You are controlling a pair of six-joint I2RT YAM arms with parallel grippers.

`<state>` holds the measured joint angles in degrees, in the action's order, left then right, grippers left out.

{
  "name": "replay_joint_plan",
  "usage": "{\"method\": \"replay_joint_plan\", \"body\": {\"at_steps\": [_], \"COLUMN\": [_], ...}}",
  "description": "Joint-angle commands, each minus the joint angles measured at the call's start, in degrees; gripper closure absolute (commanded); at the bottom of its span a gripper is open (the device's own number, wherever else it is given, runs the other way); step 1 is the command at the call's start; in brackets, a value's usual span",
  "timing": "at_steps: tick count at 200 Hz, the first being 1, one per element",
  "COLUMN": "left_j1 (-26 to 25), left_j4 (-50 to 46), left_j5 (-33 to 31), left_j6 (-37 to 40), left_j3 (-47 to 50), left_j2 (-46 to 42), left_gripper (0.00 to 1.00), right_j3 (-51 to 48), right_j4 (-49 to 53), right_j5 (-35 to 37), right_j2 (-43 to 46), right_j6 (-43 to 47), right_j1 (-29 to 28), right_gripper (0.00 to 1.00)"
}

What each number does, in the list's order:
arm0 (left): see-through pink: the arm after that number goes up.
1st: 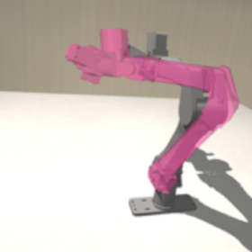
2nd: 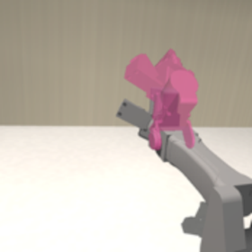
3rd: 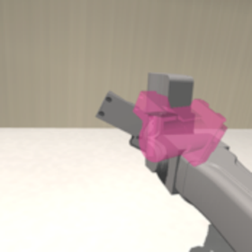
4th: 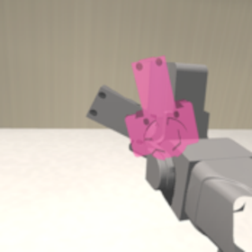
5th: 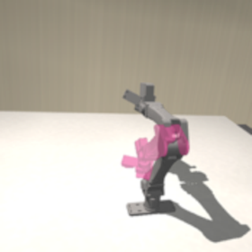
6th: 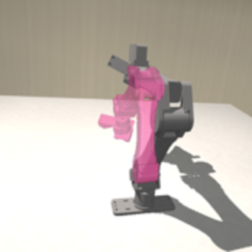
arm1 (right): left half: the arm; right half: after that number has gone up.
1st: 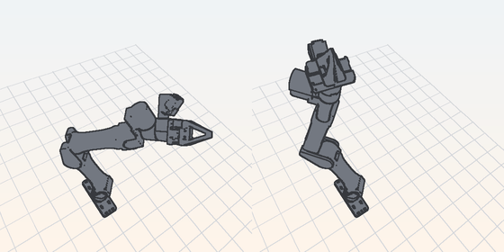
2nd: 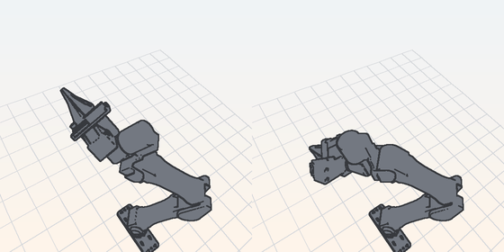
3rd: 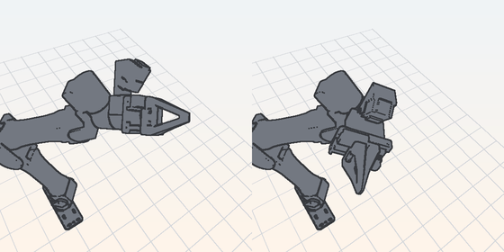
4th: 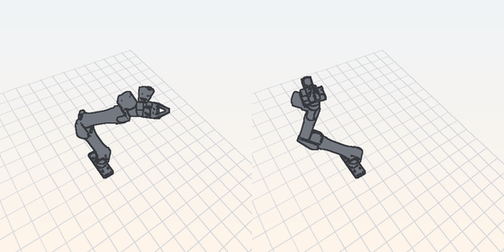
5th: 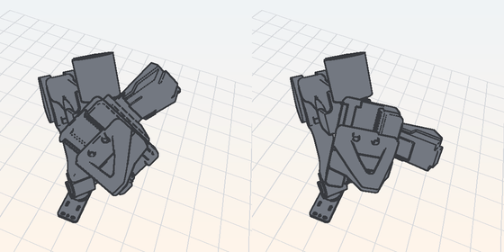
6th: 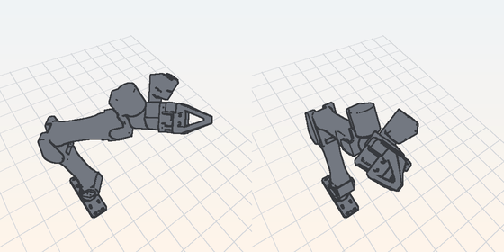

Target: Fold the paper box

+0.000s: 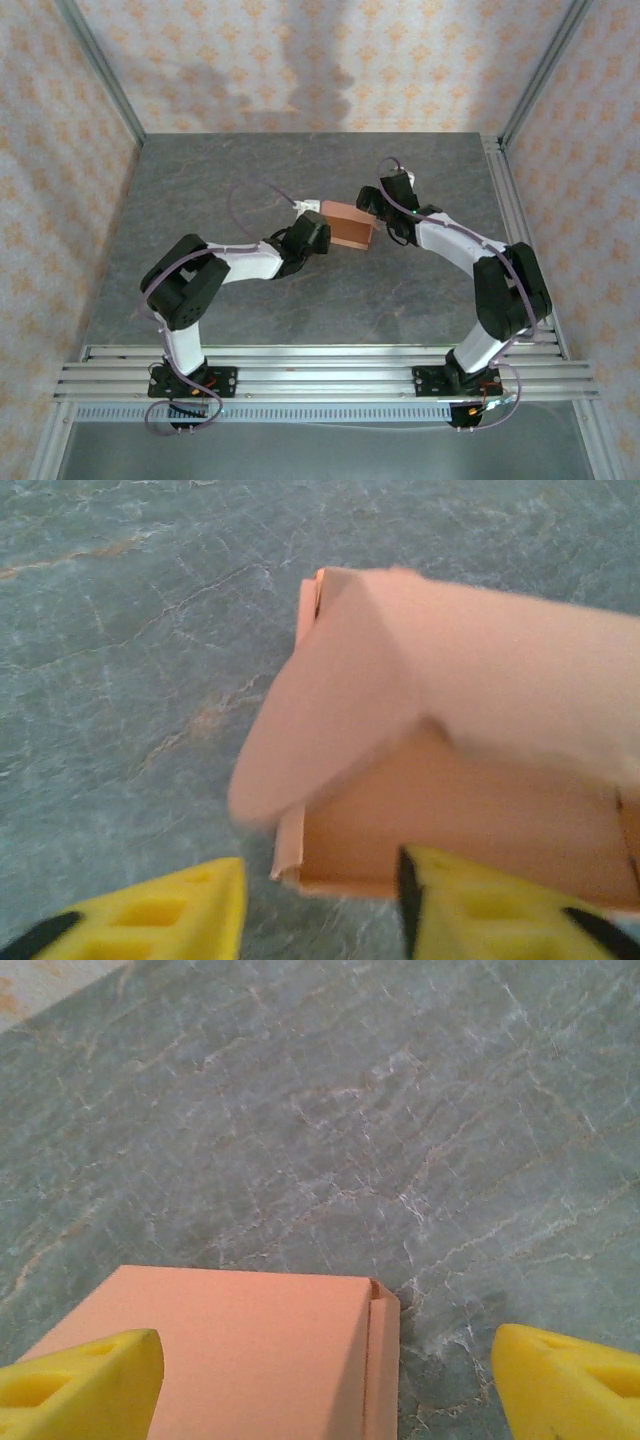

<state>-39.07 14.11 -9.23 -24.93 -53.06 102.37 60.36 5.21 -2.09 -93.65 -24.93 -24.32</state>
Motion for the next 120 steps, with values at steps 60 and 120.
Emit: {"method": "replay_joint_plan", "body": {"at_steps": [60,120], "left_j1": [0.1,11.4], "left_j4": [0.8,-5.8], "left_j5": [2.6,14.3], "left_j6": [4.1,-5.4], "left_j3": [16.7,11.7], "left_j2": [-23.0,-27.7], "left_gripper": [0.07,0.01], "right_j3": [-3.1,-2.4], "right_j4": [0.0,-3.0], "right_j5": [-4.6,-12.9], "right_j2": [-3.3,-8.9], "right_j6": [2.8,9.6], "right_j1": [0.2,1.4], "right_gripper": [0.19,0.36]}}
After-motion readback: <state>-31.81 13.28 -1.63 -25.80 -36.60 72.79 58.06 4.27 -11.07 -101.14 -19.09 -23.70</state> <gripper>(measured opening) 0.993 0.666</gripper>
